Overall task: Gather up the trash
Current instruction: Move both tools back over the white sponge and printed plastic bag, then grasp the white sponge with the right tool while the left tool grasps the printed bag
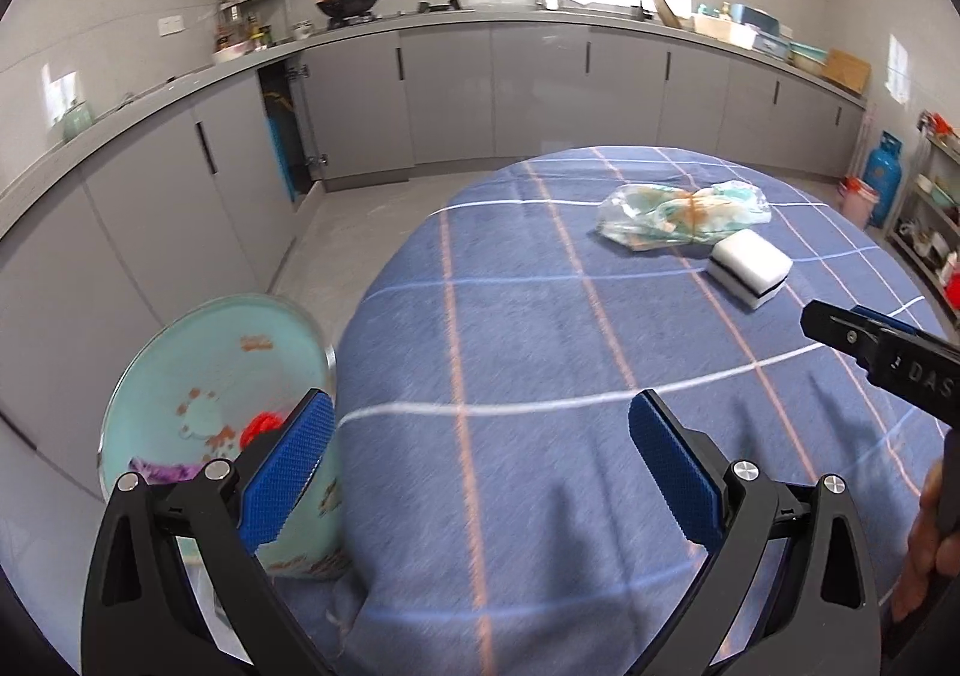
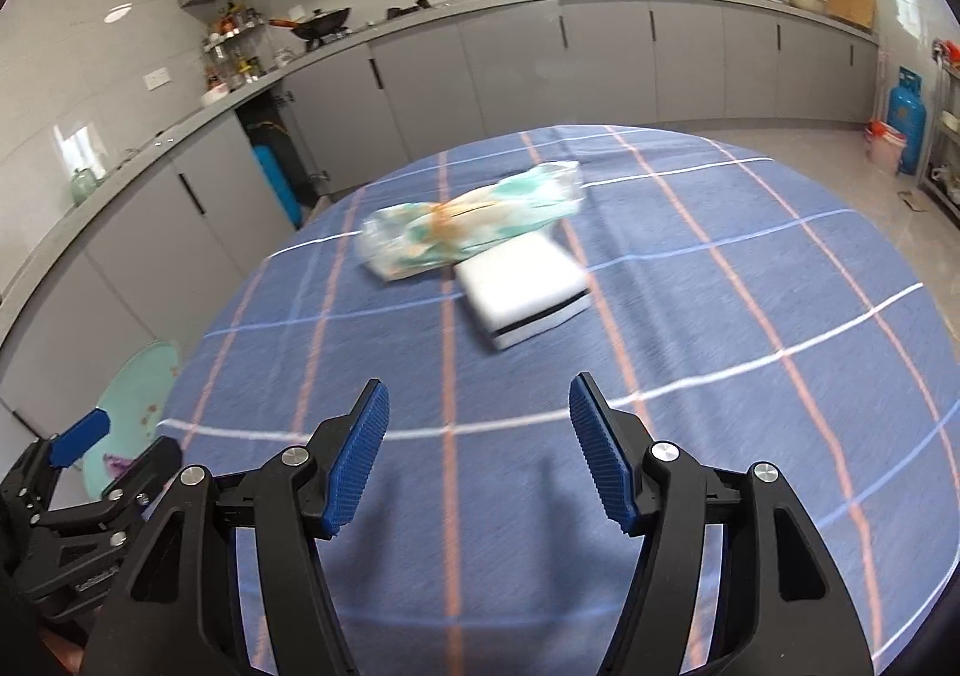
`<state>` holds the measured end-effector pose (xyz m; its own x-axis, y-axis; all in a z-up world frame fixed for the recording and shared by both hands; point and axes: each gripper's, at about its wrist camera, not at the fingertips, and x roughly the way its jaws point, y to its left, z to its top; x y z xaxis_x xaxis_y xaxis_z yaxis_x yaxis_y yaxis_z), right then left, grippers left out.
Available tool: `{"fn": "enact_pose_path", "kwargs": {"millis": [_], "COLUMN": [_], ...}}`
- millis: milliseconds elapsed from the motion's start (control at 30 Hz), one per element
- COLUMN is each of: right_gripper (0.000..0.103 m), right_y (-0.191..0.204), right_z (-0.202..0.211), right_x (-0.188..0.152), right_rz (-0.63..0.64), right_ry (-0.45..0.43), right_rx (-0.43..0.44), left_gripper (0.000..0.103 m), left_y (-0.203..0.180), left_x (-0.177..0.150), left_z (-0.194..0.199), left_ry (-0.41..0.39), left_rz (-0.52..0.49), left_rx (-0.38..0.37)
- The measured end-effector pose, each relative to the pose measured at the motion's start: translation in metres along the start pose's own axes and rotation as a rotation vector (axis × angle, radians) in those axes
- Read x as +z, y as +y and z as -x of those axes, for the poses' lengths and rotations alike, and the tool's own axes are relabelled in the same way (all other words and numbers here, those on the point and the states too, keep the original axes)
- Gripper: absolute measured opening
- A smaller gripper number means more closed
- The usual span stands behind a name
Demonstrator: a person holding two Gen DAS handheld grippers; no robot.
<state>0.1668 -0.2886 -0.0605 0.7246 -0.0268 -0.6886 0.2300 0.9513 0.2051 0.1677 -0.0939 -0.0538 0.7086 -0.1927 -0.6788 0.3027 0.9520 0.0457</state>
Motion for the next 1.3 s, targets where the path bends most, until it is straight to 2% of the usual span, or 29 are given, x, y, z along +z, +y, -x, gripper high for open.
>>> {"fn": "enact_pose_path", "kwargs": {"millis": [233, 500, 600, 700, 867, 1000, 1167, 1300], "right_gripper": [0.063, 0.064, 0.067, 0.062, 0.057, 0.056, 0.057, 0.058], "right_y": [-0.015, -0.018, -0.020, -0.016, -0.025, -0.043, -0.072, -0.080], "right_z": [-0.030, -0.078, -0.092, -0.097, -0.091, -0.072, -0.059, -0.057], "right_x": [0.023, 0.054, 0.056, 0.057, 0.058, 0.061, 0.066, 0.062], "right_rz": [0.046, 0.098, 0.089, 0.117, 0.079, 0.030, -0.047, -0.071], "right_ry": [0.042, 0.134, 0.173, 0.183, 0.176, 0.139, 0.121, 0.129], "right_rx": [-0.036, -0.007, 0.035, 0.025, 0.049, -0.001, -0.058, -0.057], "left_gripper": [0.096, 0.096, 0.096, 0.096, 0.096, 0.096, 0.096, 0.096], "left_y": [-0.016, -0.021, -0.021, -0.023, -0.034, -0.050, -0.072, -0.080], "left_x": [0.028, 0.060, 0.069, 0.076, 0.084, 0.092, 0.107, 0.117], "left_z": [-0.030, -0.066, -0.077, -0.083, -0.095, -0.103, -0.116, -0.132], "left_ry": [0.016, 0.037, 0.054, 0.056, 0.072, 0.066, 0.029, 0.035], "left_rz": [-0.034, -0.060, -0.052, -0.055, -0.064, -0.101, -0.161, -0.190], "left_rx": [-0.022, -0.040, -0.053, -0.052, -0.068, -0.094, -0.150, -0.227]}}
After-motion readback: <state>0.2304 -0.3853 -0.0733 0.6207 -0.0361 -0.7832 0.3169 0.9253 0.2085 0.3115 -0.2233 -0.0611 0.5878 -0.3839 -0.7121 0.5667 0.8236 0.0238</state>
